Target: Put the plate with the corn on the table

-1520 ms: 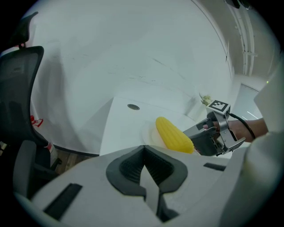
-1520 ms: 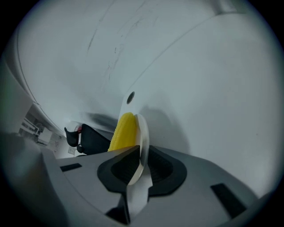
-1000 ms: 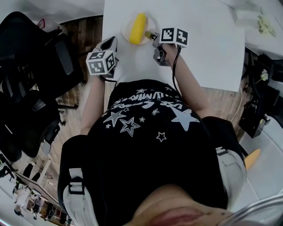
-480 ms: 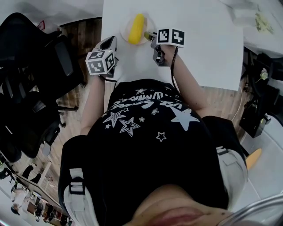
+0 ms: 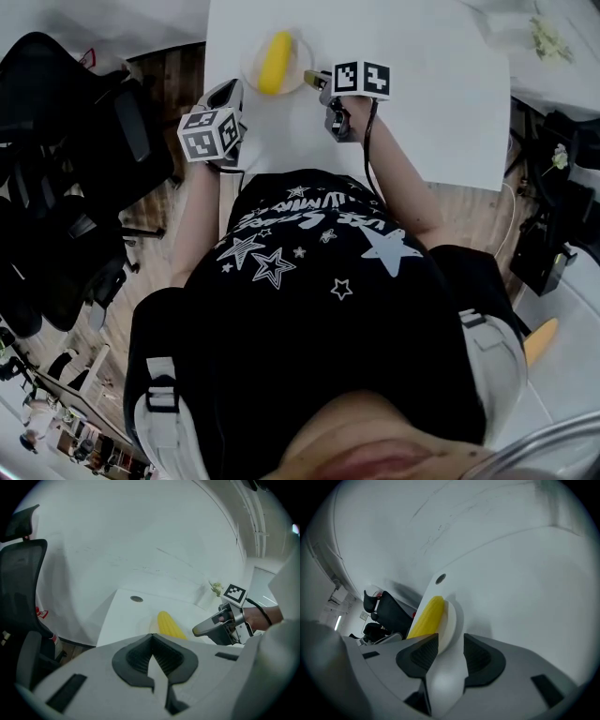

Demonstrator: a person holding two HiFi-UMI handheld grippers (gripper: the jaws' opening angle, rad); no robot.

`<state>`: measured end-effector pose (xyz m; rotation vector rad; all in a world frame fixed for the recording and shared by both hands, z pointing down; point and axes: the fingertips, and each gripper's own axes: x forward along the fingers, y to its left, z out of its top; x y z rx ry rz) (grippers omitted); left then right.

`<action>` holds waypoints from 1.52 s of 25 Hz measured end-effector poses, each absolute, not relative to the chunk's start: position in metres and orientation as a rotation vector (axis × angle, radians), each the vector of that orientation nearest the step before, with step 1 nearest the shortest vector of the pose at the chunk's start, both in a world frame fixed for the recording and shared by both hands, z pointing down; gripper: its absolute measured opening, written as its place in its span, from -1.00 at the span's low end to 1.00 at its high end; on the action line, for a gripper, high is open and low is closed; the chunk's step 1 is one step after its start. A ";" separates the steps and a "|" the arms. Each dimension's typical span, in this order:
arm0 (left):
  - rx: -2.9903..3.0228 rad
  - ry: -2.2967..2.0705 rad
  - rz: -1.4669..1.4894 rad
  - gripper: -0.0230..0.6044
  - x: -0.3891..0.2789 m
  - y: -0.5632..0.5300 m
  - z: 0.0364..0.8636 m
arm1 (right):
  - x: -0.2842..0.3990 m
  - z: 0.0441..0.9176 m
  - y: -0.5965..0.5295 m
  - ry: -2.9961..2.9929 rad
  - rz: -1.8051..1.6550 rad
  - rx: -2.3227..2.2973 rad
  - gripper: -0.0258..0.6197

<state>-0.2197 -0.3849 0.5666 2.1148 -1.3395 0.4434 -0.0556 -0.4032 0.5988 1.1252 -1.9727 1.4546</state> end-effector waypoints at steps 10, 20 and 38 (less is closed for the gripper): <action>2.135 -1.409 0.419 -0.91 -0.184 -0.354 0.535 | -0.023 0.561 -0.372 -2.106 1.551 1.089 -0.41; 2.167 -1.447 0.401 -0.91 -0.131 -0.294 0.514 | 0.024 0.534 -0.318 -2.220 1.455 1.058 -0.49; 2.133 -1.503 0.379 -0.91 -0.039 -0.138 0.501 | 0.123 0.521 -0.160 -2.278 1.339 0.983 -0.86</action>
